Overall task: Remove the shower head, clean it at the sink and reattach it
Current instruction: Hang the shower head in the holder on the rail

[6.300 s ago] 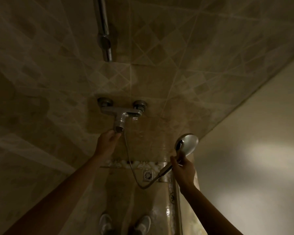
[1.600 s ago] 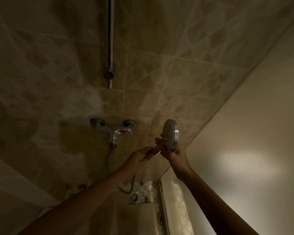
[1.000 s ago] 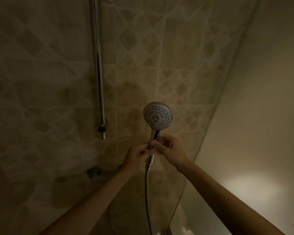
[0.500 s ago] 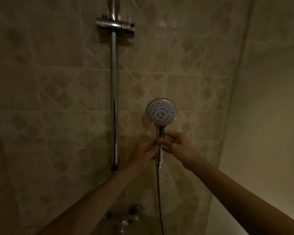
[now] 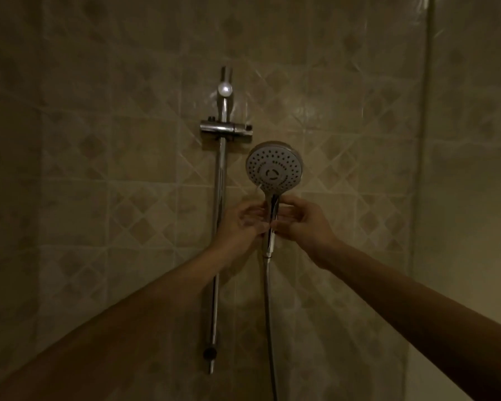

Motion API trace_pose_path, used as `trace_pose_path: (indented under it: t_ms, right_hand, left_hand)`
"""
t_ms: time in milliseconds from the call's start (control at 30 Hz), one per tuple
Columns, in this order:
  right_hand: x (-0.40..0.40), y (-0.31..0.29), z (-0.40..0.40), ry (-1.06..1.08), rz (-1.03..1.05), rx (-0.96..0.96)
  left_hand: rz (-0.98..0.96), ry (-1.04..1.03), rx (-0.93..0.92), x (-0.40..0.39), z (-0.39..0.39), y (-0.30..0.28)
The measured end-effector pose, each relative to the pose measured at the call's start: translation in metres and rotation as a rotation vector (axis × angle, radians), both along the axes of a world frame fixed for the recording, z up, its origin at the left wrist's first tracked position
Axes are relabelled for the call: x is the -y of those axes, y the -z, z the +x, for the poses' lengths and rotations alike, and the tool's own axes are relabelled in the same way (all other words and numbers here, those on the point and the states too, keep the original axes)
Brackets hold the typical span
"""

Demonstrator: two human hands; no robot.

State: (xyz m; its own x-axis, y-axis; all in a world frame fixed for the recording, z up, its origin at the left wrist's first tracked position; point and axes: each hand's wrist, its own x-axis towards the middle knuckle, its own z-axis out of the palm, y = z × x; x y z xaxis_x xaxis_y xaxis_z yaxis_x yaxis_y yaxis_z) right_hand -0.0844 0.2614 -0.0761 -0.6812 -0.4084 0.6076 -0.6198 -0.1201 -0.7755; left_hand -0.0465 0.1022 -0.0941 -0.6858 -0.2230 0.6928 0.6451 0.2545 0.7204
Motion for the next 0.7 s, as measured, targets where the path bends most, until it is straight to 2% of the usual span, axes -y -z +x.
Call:
trace_pose_path:
  t_ms: [167, 467, 700]
  right_hand:
    - [0.008, -0.047, 0.003, 0.046, -0.016, -0.13]
    - [0.014, -0.133, 0.009, 0.104, -0.038, -0.42]
    - [0.012, -0.179, 0.01, 0.16, -0.049, -0.554]
  left_hand:
    - [-0.138, -0.083, -0.103, 0.011, 0.004, -0.054]
    - [-0.178, -0.115, -0.208, 0.015, 0.02, -0.152]
    - [-0.246, -0.122, -0.275, 0.011, 0.029, -0.194]
